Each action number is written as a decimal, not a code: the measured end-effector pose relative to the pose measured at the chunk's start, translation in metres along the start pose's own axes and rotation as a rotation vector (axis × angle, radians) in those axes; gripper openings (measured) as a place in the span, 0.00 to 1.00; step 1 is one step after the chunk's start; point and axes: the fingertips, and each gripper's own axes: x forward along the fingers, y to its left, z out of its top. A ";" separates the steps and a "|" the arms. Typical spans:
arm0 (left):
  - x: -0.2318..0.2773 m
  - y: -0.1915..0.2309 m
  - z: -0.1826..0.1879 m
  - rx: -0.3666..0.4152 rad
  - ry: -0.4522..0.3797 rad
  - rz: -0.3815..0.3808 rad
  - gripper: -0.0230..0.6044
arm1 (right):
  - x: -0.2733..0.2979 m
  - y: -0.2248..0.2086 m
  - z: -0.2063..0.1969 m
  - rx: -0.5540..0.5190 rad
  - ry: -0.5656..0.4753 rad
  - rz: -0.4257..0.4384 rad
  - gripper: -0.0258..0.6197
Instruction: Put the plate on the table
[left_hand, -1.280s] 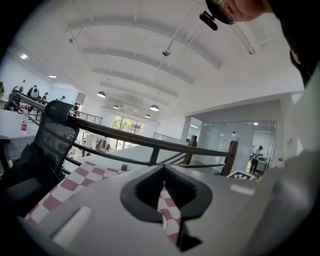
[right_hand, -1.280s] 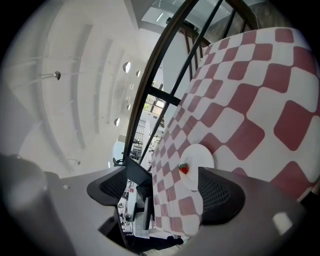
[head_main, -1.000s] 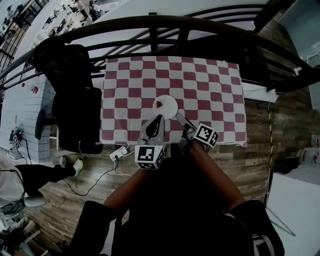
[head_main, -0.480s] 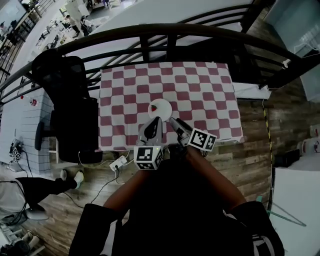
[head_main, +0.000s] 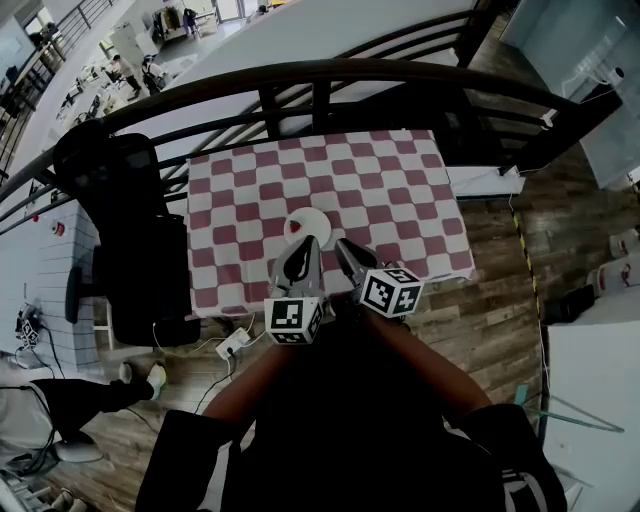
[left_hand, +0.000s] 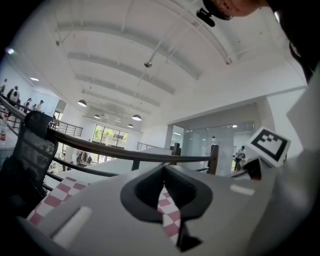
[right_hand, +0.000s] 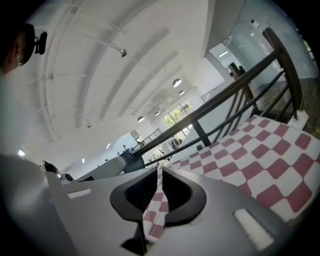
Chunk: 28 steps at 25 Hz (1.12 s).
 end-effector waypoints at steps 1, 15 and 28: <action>0.000 -0.002 -0.001 0.004 0.006 -0.006 0.05 | -0.001 0.002 0.003 -0.034 -0.010 -0.010 0.08; -0.012 0.004 -0.014 0.042 0.073 -0.007 0.05 | -0.022 0.027 0.034 -0.371 -0.183 -0.137 0.04; -0.024 0.001 -0.027 0.030 0.102 -0.013 0.05 | -0.029 0.030 0.017 -0.487 -0.153 -0.208 0.04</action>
